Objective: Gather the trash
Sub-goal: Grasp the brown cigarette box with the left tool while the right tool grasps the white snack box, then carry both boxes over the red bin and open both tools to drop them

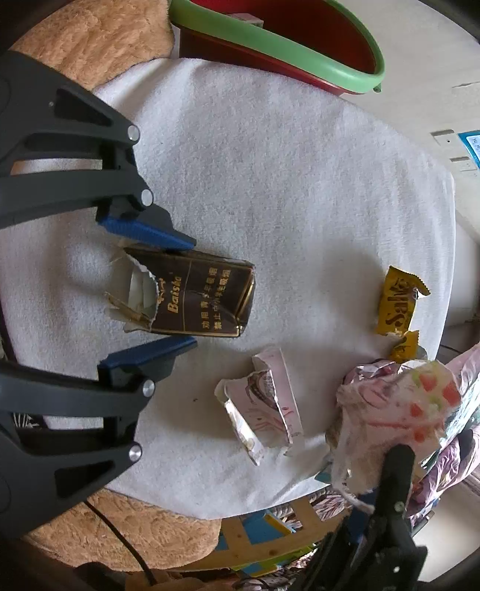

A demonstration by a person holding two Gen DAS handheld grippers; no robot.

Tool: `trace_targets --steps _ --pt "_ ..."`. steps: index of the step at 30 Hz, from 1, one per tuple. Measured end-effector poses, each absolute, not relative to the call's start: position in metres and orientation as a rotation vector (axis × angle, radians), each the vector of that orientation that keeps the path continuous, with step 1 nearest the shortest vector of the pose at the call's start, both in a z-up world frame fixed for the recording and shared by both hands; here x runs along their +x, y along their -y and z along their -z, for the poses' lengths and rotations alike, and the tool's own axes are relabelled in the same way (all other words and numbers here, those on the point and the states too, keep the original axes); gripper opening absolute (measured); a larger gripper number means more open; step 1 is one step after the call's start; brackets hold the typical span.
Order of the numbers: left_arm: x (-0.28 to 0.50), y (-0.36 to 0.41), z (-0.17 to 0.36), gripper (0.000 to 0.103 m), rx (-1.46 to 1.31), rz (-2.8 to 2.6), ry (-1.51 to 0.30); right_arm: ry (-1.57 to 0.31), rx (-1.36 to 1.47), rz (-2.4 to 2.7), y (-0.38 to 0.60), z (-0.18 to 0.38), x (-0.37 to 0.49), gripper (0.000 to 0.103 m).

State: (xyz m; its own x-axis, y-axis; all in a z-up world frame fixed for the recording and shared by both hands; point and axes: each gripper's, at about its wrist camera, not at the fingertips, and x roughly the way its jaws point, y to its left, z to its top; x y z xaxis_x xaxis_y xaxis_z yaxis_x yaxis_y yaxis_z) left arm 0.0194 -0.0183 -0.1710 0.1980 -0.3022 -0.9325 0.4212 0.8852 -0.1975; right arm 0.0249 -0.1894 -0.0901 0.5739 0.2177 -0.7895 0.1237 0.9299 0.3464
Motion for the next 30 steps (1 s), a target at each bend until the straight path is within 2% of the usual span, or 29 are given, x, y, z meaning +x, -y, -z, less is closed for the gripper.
trace_targets --steps 4,8,10,11,13,30 --pt "0.018 0.020 0.171 0.047 0.119 0.506 -1.274 -0.950 0.374 -0.059 0.187 0.084 0.023 0.024" --pt "0.015 0.026 0.178 0.053 0.155 0.505 -1.298 -0.949 0.375 -0.058 0.187 0.084 0.021 0.024" --pt "0.013 0.031 0.182 0.053 0.172 0.497 -1.301 -0.948 0.373 -0.059 0.187 0.084 0.021 0.024" --pt "0.013 0.031 0.181 0.048 0.171 0.497 -1.298 -0.946 0.373 -0.059 0.187 0.084 0.021 0.024" --pt "0.014 0.029 0.178 0.047 0.153 0.502 -1.283 -0.939 0.374 -0.059 0.188 0.082 0.020 0.024" --pt "0.036 -0.024 0.078 0.046 -0.011 0.323 -0.913 -0.881 0.311 -0.058 0.172 0.061 0.015 0.024"
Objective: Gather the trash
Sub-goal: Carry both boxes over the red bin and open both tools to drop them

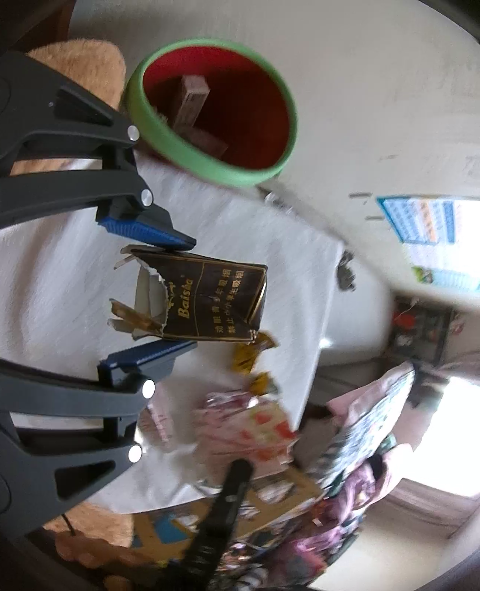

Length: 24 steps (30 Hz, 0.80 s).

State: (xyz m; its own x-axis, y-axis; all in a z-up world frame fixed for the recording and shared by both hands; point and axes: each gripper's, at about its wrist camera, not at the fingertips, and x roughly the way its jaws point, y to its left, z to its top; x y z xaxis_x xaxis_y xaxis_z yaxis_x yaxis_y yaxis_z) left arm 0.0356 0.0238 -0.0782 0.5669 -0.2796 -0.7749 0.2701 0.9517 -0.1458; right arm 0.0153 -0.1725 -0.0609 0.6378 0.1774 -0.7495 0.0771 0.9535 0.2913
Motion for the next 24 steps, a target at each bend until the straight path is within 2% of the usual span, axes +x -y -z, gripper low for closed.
trace_targets --steps 9,24 --pt "0.038 -0.044 0.043 0.046 -0.066 0.293 -0.820 -0.859 0.270 -0.065 0.154 0.049 0.016 0.024" --pt "0.045 -0.075 0.046 0.046 -0.089 0.238 -0.798 -0.870 0.199 -0.118 0.116 0.041 0.027 0.024"
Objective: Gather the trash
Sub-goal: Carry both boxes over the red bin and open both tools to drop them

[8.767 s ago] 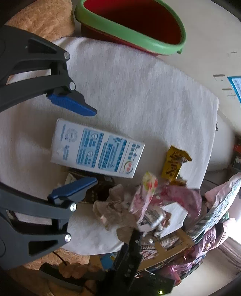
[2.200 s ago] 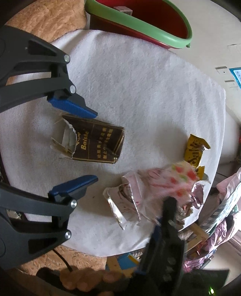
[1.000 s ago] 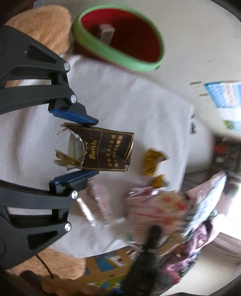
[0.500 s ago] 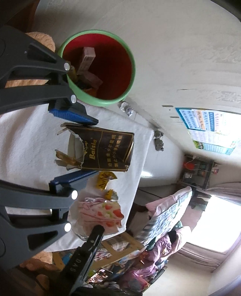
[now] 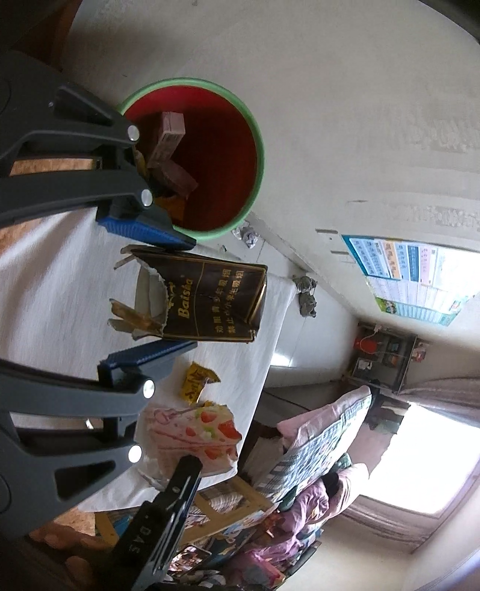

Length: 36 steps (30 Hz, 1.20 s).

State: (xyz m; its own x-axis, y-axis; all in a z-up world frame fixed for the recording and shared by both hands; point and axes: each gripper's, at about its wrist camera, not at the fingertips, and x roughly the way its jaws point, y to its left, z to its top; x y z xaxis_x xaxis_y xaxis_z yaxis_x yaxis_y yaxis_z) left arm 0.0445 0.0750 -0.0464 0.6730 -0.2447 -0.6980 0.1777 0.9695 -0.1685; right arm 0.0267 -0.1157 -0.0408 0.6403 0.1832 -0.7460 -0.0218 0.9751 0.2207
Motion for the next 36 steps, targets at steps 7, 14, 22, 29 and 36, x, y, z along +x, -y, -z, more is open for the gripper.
trace_targets --steps 7,14,22,29,36 --pt "0.048 -0.102 0.048 0.046 -0.124 0.185 -0.796 -0.872 0.159 -0.162 0.090 0.037 0.036 0.024" --pt "0.049 -0.133 0.047 0.046 -0.163 0.115 -0.783 -0.877 0.103 -0.219 0.058 0.037 0.049 0.024" --pt "0.056 -0.173 0.055 0.046 -0.204 0.021 -0.786 -0.867 0.040 -0.271 0.027 0.038 0.062 0.024" --pt "0.069 -0.202 0.064 0.046 -0.217 -0.033 -0.815 -0.876 -0.012 -0.322 -0.009 0.044 0.082 0.024" --pt "0.080 -0.219 0.073 0.046 -0.180 -0.101 -0.816 -0.886 -0.037 -0.362 -0.039 0.050 0.103 0.024"
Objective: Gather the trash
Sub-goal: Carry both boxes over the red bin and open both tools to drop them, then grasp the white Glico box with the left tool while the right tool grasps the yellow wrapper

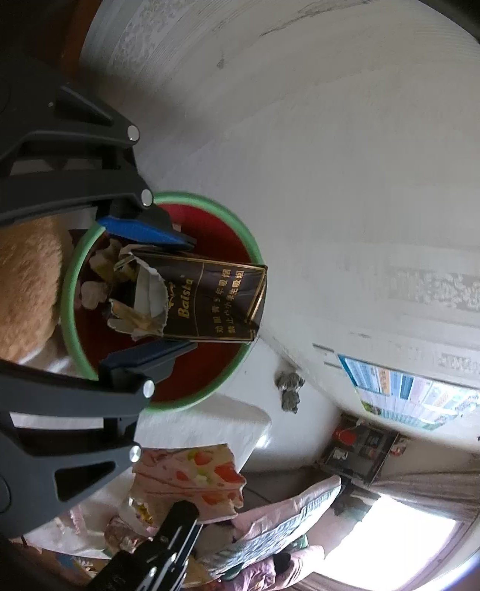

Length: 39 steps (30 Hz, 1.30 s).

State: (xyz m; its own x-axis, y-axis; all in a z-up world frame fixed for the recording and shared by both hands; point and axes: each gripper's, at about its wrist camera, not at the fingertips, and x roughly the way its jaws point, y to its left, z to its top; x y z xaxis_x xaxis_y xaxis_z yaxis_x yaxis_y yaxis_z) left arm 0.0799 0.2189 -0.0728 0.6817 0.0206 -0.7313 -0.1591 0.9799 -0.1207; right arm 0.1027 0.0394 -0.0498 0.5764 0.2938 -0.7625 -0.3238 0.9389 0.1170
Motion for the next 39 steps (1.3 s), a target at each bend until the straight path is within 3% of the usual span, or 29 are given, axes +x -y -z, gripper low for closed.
trace_targets --steps 19,22,23,25,39 --pt "0.091 -0.239 0.095 0.046 -0.249 -0.109 -0.885 -0.928 -0.086 -0.387 -0.078 0.077 0.126 0.024" --pt "0.092 -0.241 0.096 0.051 -0.265 -0.133 -0.889 -0.926 -0.085 -0.385 -0.080 0.079 0.127 0.025" --pt "0.093 -0.242 0.097 0.060 -0.273 -0.137 -0.893 -0.931 -0.079 -0.385 -0.080 0.081 0.129 0.028" --pt "0.092 -0.244 0.098 0.067 -0.290 -0.151 -0.897 -0.928 -0.068 -0.384 -0.079 0.081 0.130 0.036" --pt "0.087 -0.221 0.092 0.067 -0.246 -0.119 -0.910 -0.912 0.006 -0.363 -0.042 0.065 0.113 0.038"
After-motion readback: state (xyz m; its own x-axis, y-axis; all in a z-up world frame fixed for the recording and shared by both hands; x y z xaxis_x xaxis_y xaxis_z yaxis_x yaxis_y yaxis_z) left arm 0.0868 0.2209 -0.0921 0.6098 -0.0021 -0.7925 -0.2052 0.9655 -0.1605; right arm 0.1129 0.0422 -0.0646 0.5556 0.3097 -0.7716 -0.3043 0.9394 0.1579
